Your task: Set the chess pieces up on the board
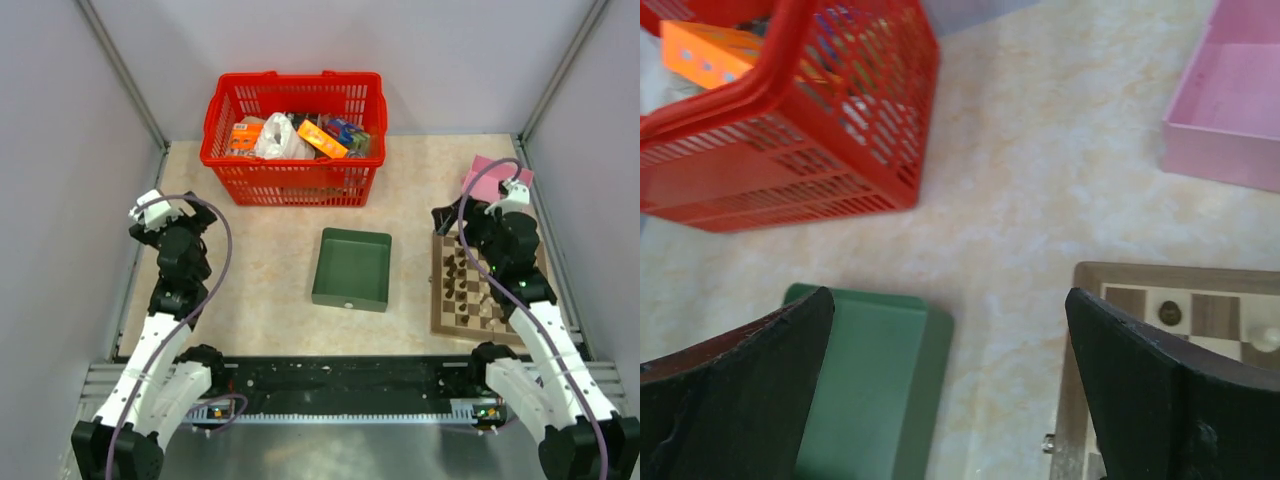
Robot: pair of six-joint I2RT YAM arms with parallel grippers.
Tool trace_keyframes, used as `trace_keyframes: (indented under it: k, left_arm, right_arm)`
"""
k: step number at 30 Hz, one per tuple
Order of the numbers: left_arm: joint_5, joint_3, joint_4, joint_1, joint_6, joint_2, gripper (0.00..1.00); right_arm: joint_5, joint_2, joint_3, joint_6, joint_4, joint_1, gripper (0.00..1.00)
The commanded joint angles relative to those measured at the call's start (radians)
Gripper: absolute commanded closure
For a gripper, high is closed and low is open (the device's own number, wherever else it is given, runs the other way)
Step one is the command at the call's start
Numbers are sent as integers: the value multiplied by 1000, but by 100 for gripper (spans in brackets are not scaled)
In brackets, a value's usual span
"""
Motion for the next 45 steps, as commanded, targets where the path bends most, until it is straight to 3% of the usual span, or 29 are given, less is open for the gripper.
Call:
trace_keyframes:
  k: [1,6,8,9,14,22,28,33,39,45]
  left_arm:
    - [54,106,-168,-4,-75,-9,1]
    - [208,136,-280,-3,-101,-41,1]
    - [195,158,-360,-3,-235,-59,1]
    - [190,156,-394,-3,-275,-72,1]
    - [342,179,-411,-3,-179,-87,1]
    - [338,225,-426,-1,-202,31,1]
    - [356,228,-438,-1,-222,66,1]
    - [353,216,-428,-1,-207,49,1]
    - [344,196,-431,-1,-196,16,1]
    - [324,193,-451,0,-193,-6,1]
  right_arm:
    - [-204,-63,11,81,27,8,1]
    - [-313,67,131,7,-186,28,1]
    - [-314,110,148,-16,-229,60,1]
    - [-305,127,145,-16,-231,88,1]
    - [-221,178,144,22,-225,226,2]
    - [-175,297,118,145,-162,375,19]
    - [-23,382,98,246,-186,424,25]
    - [181,374,73,260,-234,425,25]
    - [-15,498,55,268,-85,431,28]
    - [-41,733,217,275,-10,554,25]
